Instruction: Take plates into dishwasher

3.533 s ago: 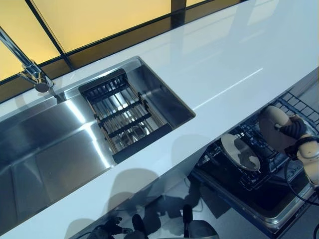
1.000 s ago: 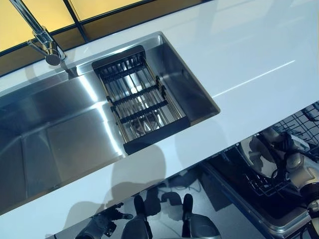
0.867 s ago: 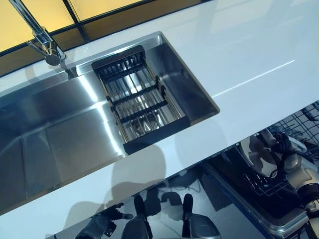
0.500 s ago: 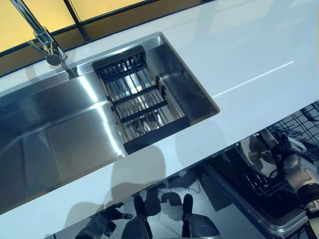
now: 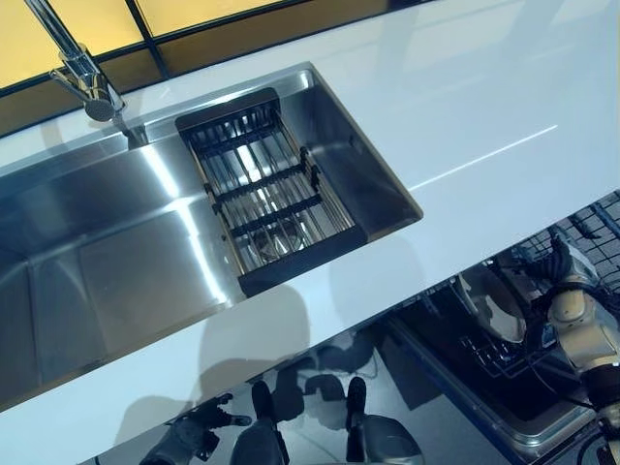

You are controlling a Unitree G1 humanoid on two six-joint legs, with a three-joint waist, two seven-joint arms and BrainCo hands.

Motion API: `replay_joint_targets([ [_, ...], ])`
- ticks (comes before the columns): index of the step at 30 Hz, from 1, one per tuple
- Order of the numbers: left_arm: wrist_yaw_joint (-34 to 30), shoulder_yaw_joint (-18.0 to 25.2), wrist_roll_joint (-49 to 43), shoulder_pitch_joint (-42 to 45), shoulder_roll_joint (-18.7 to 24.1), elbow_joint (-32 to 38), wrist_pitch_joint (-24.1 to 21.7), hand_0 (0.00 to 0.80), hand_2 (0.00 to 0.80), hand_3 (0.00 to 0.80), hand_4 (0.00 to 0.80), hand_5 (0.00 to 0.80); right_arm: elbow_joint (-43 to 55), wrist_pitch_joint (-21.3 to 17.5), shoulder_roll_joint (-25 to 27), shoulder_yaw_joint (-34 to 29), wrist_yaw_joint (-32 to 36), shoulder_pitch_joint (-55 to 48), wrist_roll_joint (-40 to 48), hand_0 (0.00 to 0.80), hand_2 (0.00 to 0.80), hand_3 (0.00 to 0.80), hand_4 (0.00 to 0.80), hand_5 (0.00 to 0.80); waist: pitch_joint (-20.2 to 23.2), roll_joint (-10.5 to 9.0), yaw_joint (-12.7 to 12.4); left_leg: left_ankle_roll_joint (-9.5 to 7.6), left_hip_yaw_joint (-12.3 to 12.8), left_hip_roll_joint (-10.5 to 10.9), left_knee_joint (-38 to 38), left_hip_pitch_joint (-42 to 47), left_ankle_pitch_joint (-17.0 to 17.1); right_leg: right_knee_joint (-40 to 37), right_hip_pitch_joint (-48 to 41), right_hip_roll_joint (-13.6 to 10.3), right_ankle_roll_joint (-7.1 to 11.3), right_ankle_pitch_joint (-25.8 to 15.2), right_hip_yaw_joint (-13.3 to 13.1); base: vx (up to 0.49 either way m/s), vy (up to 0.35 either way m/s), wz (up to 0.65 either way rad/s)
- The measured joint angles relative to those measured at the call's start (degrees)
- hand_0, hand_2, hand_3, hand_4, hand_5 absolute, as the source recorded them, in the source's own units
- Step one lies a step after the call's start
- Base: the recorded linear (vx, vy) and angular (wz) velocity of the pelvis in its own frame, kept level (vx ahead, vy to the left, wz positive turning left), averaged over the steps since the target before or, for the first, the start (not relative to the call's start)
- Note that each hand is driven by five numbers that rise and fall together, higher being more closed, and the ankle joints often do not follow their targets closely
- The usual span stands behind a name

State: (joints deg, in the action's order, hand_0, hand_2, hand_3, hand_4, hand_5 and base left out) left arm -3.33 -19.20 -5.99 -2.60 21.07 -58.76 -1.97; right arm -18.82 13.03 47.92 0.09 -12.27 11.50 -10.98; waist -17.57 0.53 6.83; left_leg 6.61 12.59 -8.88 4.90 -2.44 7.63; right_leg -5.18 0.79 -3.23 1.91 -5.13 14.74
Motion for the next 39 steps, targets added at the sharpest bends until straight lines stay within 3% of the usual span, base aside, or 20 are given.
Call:
replay_joint_targets([
  [11, 0.03, 2.28, -0.05, 1.76, 0.15, -3.85, -0.67, 0.0, 0.0, 0.0, 0.0, 0.0, 5.14, -3.72, -0.05, -10.26, 4.49, -10.9, 14.18, 0.0, 0.0, 0.0, 0.0, 0.0, 1.55, -3.75, 3.53, 0.32, 3.74, -0.68, 0.32, 2.75, -0.57, -0.07, -0.73, 0.35, 0.16, 0.0, -3.3, 0.022, 0.018, -0.16],
  [16, -0.01, 1.03, -0.05, 2.81, 0.0, -5.04, -0.94, 0.0, 0.0, 0.0, 0.0, 0.0, -4.36, -4.45, -3.71, -15.44, 0.79, -13.49, 26.1, 0.0, 0.0, 0.0, 0.0, 0.0, 4.09, -4.21, 4.95, 0.59, 5.27, -1.13, 0.33, 3.67, -0.84, -0.07, -0.7, 0.82, -0.1, -0.17, -4.81, 0.018, 0.04, -0.14],
  [22, -0.02, -1.83, 0.01, 3.57, -0.34, -5.36, -1.13, 0.0, 0.0, 0.0, 0.0, 0.0, -18.85, -5.1, -6.96, -17.79, -4.14, -17.05, 35.88, 0.0, 0.0, 0.0, 0.0, 0.0, 6.15, -2.35, 6.09, 0.45, 6.01, -1.33, 0.38, 3.95, -1.09, -0.08, -0.65, 0.96, -0.27, -0.32, -5.37, 0.002, 0.025, -0.06],
  [27, -0.06, -3.13, 0.01, 3.62, -1.83, -5.29, -1.12, 0.0, 0.0, 0.0, 0.0, 0.0, -28.54, -4.89, -9.85, -18.9, -4.12, -17.54, 45.19, 0.0, 0.0, 0.0, 0.0, 0.0, 7.49, 0.51, 6.4, 0.61, 6.15, -1.81, 0.41, 3.79, -1.24, -0.1, -0.46, 1.06, -0.43, -0.27, -5.35, -0.006, 0.005, -0.01],
  [33, -0.54, -4.44, 0.0, 3.49, -3.31, -4.46, -1.07, 0.0, 0.0, 0.0, 0.0, 0.0, -35.54, -5.3, -14.56, -19.1, -0.52, -17.27, 56.37, 0.0, 0.0, 0.0, 0.0, 0.0, 8.54, 3.98, 6.3, 0.53, 6.09, -1.81, 0.41, 2.64, -1.18, -0.09, 0.45, 0.97, -0.63, -0.15, -5.07, -0.013, 0.017, 0.01],
  [39, -0.89, -4.6, 0.02, 3.18, -4.29, -3.95, -1.03, 0.0, 0.0, 0.0, 0.0, 0.0, -37.8, -8.05, -17.88, -18.52, 5.7, -15.39, 64.45, 0.0, 0.0, 0.0, 0.0, 0.0, 8.02, 5.69, 6.23, 0.42, 5.89, -1.68, 0.39, 2.55, -1.1, -0.1, 0.56, 0.9, -0.57, -0.17, -4.78, -0.009, 0.041, 0.03],
])
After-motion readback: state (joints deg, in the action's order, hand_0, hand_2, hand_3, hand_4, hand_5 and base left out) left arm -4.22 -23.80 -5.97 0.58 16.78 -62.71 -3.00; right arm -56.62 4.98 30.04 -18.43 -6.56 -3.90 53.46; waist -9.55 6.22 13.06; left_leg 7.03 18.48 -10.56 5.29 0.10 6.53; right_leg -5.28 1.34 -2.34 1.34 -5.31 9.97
